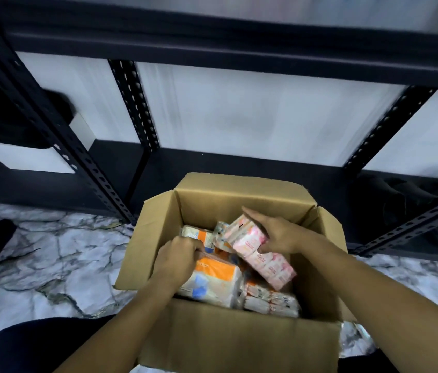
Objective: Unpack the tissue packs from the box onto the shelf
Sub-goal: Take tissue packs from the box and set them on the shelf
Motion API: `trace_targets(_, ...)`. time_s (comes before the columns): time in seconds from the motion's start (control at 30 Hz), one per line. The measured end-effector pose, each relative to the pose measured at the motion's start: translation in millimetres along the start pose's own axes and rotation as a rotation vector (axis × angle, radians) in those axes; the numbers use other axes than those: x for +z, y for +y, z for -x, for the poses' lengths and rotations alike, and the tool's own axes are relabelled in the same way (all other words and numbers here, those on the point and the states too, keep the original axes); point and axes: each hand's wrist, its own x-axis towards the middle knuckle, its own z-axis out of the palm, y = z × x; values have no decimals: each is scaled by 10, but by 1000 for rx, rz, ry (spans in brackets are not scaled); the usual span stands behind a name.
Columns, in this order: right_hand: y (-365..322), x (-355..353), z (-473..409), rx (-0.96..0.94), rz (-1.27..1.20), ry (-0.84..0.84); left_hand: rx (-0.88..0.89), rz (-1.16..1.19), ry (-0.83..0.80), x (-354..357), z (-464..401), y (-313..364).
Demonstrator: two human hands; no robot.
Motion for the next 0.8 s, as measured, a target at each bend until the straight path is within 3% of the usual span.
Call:
trace_targets(0.5,-785,-521,908,-24,-271,-52,77,193,298,-929,577,337)
trace_targets(0.8,-1119,-1189,1590,-169,-232,305,131,320,472,-1978,762,580)
